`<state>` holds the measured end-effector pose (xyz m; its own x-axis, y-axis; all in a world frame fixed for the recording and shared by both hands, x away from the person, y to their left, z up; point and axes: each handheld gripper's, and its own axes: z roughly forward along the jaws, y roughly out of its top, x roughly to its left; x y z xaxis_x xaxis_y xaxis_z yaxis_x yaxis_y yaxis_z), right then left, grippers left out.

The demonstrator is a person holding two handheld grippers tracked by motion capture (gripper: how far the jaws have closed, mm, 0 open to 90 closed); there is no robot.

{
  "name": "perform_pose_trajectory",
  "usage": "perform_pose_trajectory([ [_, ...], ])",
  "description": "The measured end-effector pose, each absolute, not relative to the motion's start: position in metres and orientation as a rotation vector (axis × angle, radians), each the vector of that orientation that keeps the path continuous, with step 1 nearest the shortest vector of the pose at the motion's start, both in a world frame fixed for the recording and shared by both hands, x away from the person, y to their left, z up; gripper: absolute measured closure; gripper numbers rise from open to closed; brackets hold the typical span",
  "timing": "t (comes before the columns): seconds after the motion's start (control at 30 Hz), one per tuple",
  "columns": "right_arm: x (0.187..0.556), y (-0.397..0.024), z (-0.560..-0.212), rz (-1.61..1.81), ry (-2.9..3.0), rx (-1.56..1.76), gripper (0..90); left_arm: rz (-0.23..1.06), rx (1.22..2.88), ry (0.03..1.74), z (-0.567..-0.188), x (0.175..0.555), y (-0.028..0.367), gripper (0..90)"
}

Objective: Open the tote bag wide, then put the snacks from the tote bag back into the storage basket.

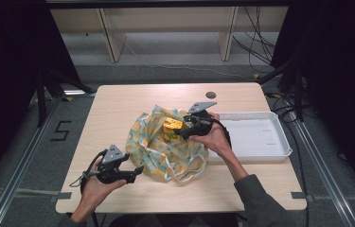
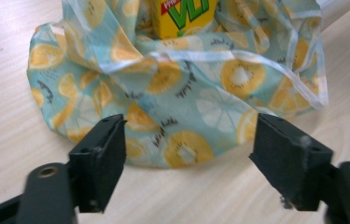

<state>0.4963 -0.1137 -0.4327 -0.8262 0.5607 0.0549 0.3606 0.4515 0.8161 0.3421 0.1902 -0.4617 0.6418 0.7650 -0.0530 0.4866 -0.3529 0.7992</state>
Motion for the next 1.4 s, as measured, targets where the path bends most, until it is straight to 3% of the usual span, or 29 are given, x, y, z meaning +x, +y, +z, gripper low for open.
perform_pose_trajectory([
  [0.2, 0.497, -0.109, -0.436, 1.284, 2.492, 0.782, 25.7, 0.39, 2.041, 0.96, -0.479, 0.321, 0.183, 16.4],
  [0.9, 0.502, -0.088, -0.433, 1.224, 2.504, 0.723, 26.6, 0.421, 2.078, 0.927, -0.492, 0.298, 0.177, 17.1],
  [1.4, 0.512, -0.079, -0.437, 1.155, 2.547, 0.694, 33.2, 0.42, 2.105, 0.888, -0.493, 0.298, 0.18, 17.6],
])
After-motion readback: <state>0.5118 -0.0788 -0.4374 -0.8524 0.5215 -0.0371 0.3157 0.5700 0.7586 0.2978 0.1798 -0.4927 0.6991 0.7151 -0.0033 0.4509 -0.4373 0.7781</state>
